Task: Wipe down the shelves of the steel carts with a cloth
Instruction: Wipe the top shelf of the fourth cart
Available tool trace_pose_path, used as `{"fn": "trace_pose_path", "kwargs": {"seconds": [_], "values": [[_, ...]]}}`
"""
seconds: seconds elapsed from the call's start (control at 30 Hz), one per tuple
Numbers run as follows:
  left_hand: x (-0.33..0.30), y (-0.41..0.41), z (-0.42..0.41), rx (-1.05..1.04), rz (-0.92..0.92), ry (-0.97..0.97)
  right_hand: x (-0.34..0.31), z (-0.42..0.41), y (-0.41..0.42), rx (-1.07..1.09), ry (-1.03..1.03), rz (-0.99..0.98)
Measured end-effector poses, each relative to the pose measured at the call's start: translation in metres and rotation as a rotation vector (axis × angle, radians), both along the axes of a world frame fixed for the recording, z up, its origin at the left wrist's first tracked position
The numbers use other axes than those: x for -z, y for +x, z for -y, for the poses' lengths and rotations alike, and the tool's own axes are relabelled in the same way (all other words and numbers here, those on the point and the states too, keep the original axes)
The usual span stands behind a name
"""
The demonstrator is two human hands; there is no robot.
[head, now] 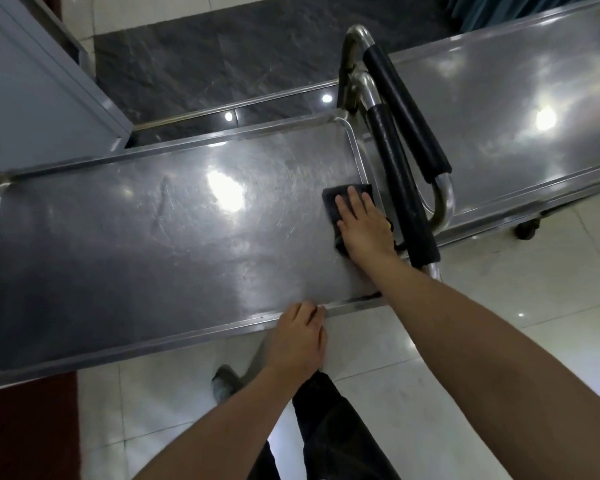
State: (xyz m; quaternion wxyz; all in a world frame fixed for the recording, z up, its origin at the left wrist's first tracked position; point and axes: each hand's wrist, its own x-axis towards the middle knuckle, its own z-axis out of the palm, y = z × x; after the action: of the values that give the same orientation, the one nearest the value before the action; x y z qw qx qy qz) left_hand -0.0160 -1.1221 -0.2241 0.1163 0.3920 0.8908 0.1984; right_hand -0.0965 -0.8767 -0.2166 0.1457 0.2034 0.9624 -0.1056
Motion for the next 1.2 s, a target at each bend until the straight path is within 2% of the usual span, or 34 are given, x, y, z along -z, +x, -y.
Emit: {"fn": "trace_pose_path", "kwargs": {"seconds": [0.2,0.4,0.63,0.9,1.2], "values": [[0.000,0.000,0.001,0.012,-0.010,-0.017,-0.002,0.017,0.035,0.013,0.033,-0.016],[-0.005,0.004,0.016,0.047,-0.068,0.100,-0.002,0.064,0.115,0.113,-0.007,-0.042],[-0.015,0.040,0.078,0.065,-0.155,0.255,-0.011,0.107,0.134,0.214,-0.021,0.053],[-0.005,0.095,0.144,-0.050,-0.117,0.176,-0.021,0.169,0.168,0.078,-0.026,0.093],[0.001,0.110,0.160,-0.159,-0.006,0.050,-0.006,0.191,0.185,0.057,0.009,0.081]]}}
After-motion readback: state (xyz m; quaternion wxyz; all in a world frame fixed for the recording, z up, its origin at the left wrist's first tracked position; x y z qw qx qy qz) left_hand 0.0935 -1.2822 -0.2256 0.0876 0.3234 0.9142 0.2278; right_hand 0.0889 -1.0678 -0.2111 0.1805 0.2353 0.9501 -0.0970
